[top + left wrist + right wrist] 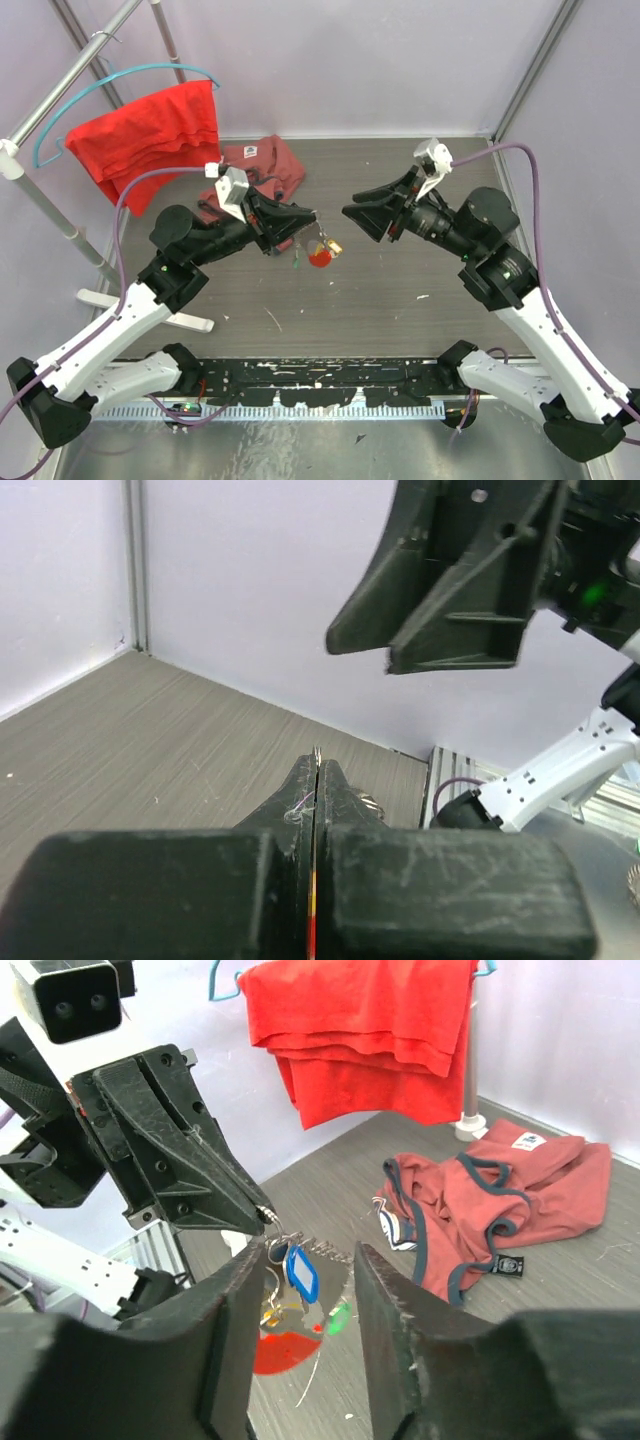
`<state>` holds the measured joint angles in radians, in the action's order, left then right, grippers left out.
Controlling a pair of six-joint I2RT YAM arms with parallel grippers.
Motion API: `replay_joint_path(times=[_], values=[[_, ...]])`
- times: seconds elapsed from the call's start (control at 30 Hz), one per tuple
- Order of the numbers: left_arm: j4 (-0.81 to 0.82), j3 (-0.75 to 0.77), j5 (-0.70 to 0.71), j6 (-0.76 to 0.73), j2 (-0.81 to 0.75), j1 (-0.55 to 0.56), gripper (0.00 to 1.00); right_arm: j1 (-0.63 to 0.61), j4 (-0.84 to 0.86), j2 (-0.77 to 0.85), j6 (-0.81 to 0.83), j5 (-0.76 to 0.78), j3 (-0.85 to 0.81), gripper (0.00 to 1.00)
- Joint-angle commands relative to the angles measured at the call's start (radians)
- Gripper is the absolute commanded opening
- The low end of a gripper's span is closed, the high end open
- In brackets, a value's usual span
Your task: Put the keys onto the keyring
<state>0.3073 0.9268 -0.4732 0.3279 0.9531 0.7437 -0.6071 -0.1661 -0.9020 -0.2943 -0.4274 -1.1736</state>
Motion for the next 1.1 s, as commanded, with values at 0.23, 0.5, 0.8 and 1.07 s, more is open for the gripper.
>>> replay_joint_path(times=[0.23,0.5,0.8,1.07], values=[[-0.104,0.005,0.107,-0.033,0.013,-0.004,0.00,0.000,-0.020,0.091,0.113,0.209,0.036,0.56],[-0.283,-0.064,0.155,-0.167,0.029,0.013,0.00,0.000,-0.048,0.112,0.108,0.417,0.036,0.74],[-0.335,-0.092,0.268,-0.217,0.210,0.125,0.00,0.000,-0.123,0.113,0.158,0.484,0.030,0.95],[-0.140,-0.080,0.195,-0.141,0.466,0.141,0.08,0.001,-0.138,0.146,0.141,0.591,0.055,0.96]])
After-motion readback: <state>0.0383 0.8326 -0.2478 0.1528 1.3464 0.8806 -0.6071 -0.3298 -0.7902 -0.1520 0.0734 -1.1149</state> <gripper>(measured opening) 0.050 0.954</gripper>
